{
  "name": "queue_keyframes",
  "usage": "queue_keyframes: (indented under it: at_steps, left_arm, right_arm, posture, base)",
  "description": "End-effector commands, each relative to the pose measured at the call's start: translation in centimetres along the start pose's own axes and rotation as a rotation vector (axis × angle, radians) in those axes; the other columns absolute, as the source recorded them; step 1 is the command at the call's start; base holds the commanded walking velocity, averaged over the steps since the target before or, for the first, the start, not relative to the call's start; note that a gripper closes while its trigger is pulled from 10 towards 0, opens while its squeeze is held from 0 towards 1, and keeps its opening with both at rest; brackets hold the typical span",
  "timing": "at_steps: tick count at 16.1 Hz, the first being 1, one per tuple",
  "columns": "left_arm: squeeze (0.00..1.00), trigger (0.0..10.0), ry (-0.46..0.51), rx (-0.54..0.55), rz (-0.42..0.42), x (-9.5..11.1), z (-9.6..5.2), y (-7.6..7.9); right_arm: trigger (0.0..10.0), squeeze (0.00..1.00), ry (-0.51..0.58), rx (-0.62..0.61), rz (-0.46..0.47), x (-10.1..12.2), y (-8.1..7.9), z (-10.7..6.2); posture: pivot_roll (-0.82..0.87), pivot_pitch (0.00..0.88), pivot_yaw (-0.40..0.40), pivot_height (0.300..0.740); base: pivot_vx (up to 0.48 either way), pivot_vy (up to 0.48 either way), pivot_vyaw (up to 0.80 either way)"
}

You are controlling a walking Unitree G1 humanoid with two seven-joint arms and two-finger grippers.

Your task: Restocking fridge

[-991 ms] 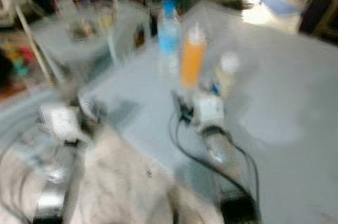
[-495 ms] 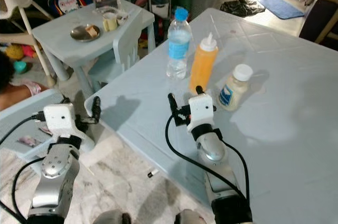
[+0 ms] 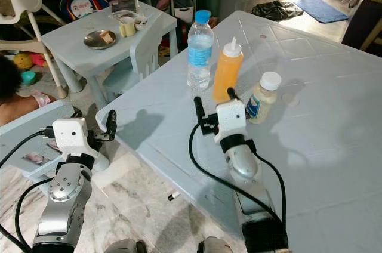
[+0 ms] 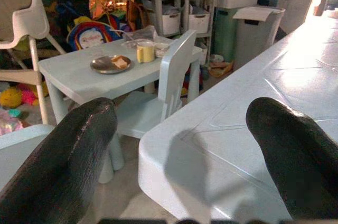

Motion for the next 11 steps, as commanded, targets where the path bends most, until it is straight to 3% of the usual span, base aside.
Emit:
queue_keyframes:
  at_steps: [1,5,11]
  left_arm:
    - [0.00,10.0,-0.001,0.005,0.008,0.1,-0.2,-0.2]
    - [0.00,10.0,-0.003,0.004,0.010,0.1,-0.1,-0.2]
    - [0.00,10.0,-0.005,0.002,0.010,0.1,-0.1,-0.1]
  right_arm:
    - [10.0,0.00,0.054,-0.036,-0.005,1.5,0.7,0.7]
    - [10.0,0.00,0.098,-0.081,-0.006,3.0,1.5,1.6]
    - [10.0,0.00,0.094,-0.115,-0.008,3.2,2.2,1.5]
  posture:
    - [-0.05,0.078,0.015,0.740]
    - [-0.04,0.077,0.016,0.740]
    - [-0.05,0.080,0.018,0.740]
  base:
    - [0.000,0.000,0.00]
    - [0.000,0.000,0.00]
    - [0.000,0.000,0.00]
Point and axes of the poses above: a point about 5 cm out from each wrist's last joint towards the gripper, its own z axis pointing out of the wrist towards the gripper, its own x axis along the axis of the wrist's last joint, y = z × x, the point moved 2 cm from there along z, pointing out of the wrist towards the gripper, and after that the axes turned 14 degrees about -z, right-handed, at the moved point
